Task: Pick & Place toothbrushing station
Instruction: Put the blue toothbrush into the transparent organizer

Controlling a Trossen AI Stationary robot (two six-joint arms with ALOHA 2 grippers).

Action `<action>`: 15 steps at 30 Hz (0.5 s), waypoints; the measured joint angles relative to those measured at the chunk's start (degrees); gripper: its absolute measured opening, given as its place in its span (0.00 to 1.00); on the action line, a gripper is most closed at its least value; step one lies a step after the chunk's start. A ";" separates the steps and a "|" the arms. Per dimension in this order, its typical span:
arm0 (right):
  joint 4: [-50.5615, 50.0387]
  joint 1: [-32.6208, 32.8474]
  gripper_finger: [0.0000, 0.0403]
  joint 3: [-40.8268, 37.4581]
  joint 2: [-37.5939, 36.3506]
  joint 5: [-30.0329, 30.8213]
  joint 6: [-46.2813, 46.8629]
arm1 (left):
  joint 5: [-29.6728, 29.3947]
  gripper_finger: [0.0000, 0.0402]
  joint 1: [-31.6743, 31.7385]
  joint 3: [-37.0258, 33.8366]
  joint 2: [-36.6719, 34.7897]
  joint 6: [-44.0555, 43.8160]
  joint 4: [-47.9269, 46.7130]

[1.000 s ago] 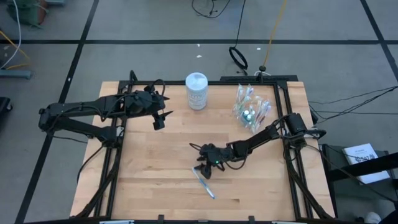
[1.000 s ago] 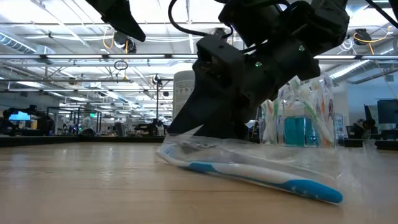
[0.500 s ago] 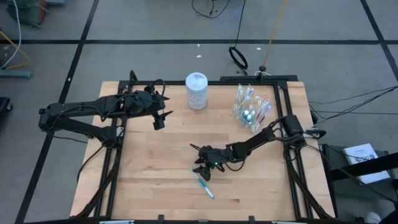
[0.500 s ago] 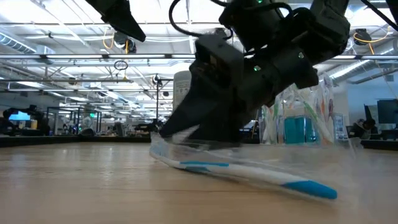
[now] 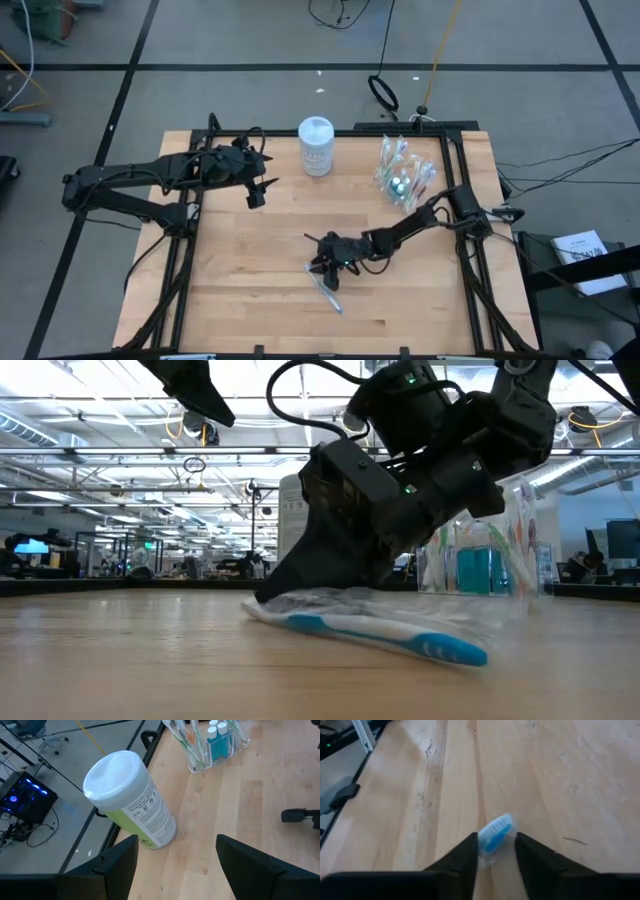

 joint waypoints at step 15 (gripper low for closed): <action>-24.64 -0.04 0.01 -0.15 -15.83 2.94 -0.18 | 0.00 0.67 -0.01 0.00 0.00 -0.98 -0.02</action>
